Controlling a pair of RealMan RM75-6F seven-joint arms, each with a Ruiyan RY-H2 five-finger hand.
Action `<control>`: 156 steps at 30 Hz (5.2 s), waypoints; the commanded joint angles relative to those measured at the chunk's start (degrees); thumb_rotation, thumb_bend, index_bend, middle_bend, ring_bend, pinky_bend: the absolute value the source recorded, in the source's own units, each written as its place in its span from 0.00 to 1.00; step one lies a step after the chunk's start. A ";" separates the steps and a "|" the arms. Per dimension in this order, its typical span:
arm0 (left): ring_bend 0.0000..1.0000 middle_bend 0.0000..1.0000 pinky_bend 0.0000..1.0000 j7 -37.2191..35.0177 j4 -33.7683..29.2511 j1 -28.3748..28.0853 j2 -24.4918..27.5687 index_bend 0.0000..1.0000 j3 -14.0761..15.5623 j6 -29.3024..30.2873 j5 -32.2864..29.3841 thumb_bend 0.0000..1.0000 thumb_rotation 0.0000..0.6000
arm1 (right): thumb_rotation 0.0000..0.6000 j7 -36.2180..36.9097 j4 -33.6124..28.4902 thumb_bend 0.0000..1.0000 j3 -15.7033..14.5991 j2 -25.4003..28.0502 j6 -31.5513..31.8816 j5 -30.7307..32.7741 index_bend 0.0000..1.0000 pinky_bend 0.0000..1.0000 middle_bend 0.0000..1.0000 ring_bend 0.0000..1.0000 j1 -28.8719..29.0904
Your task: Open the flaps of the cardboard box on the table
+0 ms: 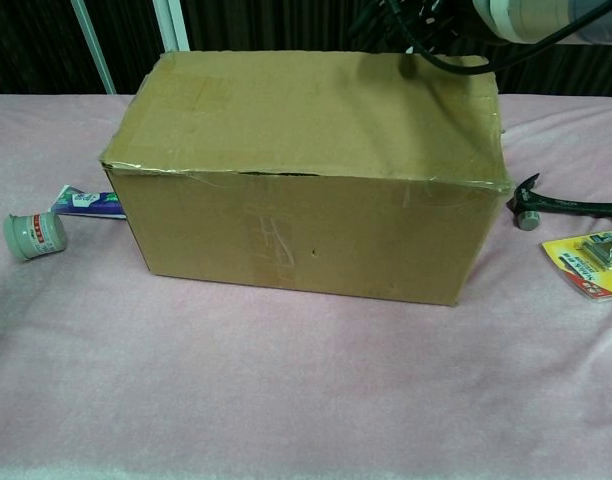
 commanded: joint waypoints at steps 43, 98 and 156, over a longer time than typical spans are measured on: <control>0.00 0.00 0.00 0.24 0.50 0.45 -0.22 0.00 -0.51 0.51 1.51 0.12 1.00 | 1.00 14.91 -24.29 0.53 9.97 26.64 -20.50 17.77 0.18 0.53 0.29 0.39 3.11; 0.00 0.00 0.00 13.23 -15.73 -17.45 10.71 0.00 -5.27 -22.99 5.62 0.18 1.00 | 1.00 -1.05 6.06 0.24 -23.15 8.84 37.08 -52.52 0.00 0.22 0.00 0.00 -42.74; 0.47 0.67 0.47 29.84 -9.67 -58.66 2.15 0.48 -7.75 -60.55 -10.25 1.00 1.00 | 1.00 10.37 16.03 0.28 -19.36 4.69 31.92 -56.32 0.00 0.22 0.00 0.00 -45.66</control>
